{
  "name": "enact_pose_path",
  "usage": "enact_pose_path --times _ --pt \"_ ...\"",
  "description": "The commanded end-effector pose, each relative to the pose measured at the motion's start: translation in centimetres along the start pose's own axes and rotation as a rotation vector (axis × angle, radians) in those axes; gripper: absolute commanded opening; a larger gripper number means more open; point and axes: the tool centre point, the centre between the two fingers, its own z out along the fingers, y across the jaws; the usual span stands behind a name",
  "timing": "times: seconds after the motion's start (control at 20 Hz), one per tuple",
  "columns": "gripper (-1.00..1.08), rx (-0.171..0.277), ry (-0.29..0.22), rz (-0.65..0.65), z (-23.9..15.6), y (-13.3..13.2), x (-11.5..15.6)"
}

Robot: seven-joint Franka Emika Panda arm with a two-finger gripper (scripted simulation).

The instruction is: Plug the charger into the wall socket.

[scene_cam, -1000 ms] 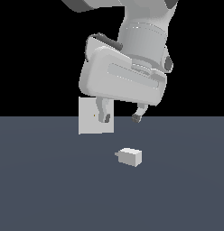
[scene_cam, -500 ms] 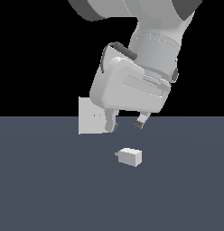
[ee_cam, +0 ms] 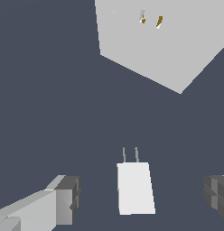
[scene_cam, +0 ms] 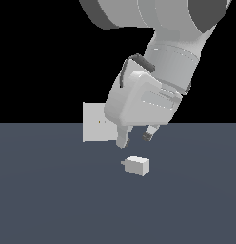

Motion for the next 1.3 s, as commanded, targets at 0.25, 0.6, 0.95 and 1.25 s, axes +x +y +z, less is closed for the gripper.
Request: enact_pose_path --times 0.25,0.6,0.95,1.25 --pt "1.0 0.007 0.009 -0.022 0.3 0.1 -0.2" --pt "1.0 0.006 0.008 -0.02 1.1 0.1 -0.6" --pt "1.0 0.007 0.007 -0.022 3.8 0.0 -1.9" --pt "1.0 0.007 0.007 -0.022 4.9 0.0 -2.3"
